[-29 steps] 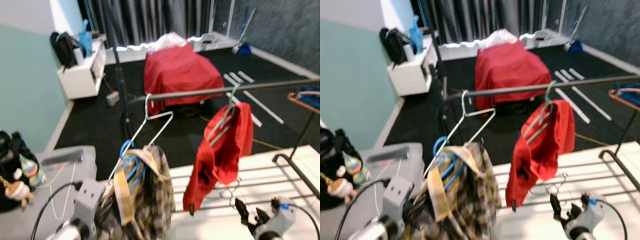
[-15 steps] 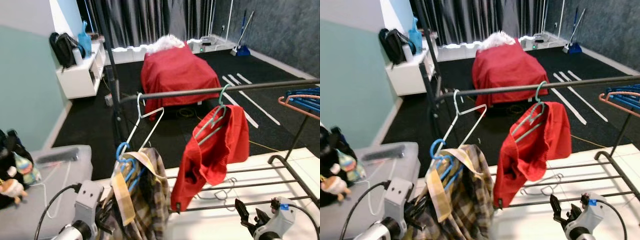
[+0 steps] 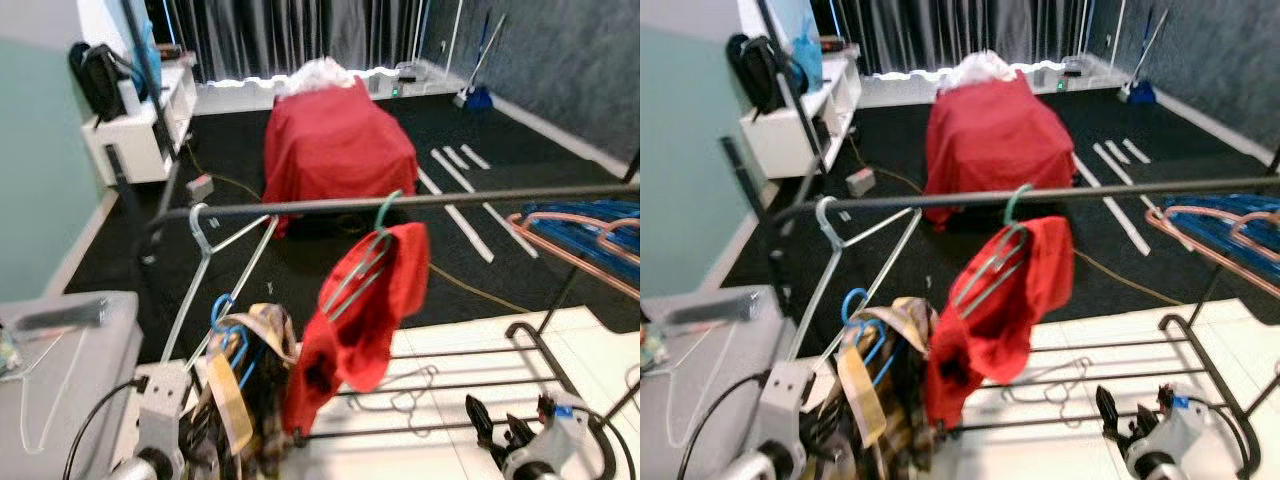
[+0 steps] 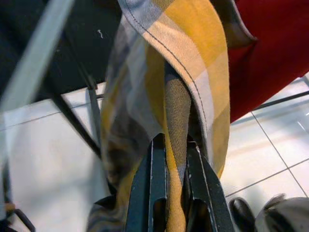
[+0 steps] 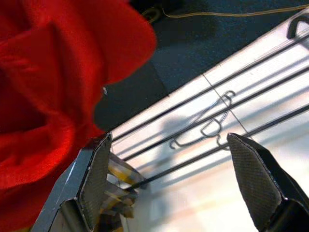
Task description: Hang hanger
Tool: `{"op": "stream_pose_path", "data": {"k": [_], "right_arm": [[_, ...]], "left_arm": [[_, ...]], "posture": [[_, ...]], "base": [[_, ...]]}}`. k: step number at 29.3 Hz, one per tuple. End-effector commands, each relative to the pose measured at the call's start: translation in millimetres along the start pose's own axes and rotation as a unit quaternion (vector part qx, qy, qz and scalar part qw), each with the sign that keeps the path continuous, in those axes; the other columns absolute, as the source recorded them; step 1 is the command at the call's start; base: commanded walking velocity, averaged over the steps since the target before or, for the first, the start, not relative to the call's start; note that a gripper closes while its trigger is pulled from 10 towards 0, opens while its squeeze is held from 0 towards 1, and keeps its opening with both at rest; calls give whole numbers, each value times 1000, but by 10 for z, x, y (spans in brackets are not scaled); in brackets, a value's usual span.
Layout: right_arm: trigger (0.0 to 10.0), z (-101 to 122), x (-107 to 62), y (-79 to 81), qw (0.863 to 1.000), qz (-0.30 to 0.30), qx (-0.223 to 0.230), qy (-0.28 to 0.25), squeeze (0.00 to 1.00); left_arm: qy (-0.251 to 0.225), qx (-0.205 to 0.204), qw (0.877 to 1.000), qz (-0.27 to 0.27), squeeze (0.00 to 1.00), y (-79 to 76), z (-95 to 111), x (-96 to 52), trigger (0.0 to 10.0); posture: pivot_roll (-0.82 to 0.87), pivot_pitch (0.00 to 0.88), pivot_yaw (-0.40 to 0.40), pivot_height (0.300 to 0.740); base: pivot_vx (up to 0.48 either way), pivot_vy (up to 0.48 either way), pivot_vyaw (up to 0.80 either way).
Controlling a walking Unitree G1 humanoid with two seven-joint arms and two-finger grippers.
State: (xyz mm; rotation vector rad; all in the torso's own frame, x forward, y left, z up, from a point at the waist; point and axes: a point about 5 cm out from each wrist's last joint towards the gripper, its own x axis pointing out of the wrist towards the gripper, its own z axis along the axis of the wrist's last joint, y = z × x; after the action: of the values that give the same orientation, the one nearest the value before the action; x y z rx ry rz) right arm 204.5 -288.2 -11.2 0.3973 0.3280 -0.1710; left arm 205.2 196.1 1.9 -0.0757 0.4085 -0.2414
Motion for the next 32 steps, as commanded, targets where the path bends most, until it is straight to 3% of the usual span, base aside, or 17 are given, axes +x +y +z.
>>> {"op": "stream_pose_path", "data": {"k": [1, 6, 10, 19, 25, 32], "right_arm": [[10000, -32, 0, 22, 1000, 2, 5, 5, 0], [10000, -33, 1, 10, 1000, 2, 5, 7, 0], [10000, -22, 6, 23, 1000, 3, 4, 5, 0], [10000, -29, 10, 21, 1000, 2, 5, 7, 0], [10000, -34, 11, 20, 1000, 3, 5, 8, 0], [10000, -39, 12, 14, 1000, 2, 5, 10, 0]], "left_arm": [[-9, -2, 1000, 12, 0, 61, 15, -17, 10000], [-7, -16, 998, 57, 0, 160, 4, -23, 10000], [5, -1, 997, 75, 0, 229, -23, -30, 10000], [6, -3, 997, 74, 0, 213, -48, -8, 10000], [-6, 4, 999, 54, 0, 142, 25, 49, 10000], [-18, 2, 999, 51, 0, 187, 112, 79, 10000]], "posture": [[-190, 0, 46, 740], [-187, 0, 46, 740], [-186, 0, 49, 740], [-185, 0, 48, 740], [-182, 0, 46, 740], [-183, 0, 45, 740]], "base": [[0, 0, 0], [0, 0, 0], [-144, 0, 0], [-411, 0, 0], [-439, 0, 0], [-456, 0, 0]]}}
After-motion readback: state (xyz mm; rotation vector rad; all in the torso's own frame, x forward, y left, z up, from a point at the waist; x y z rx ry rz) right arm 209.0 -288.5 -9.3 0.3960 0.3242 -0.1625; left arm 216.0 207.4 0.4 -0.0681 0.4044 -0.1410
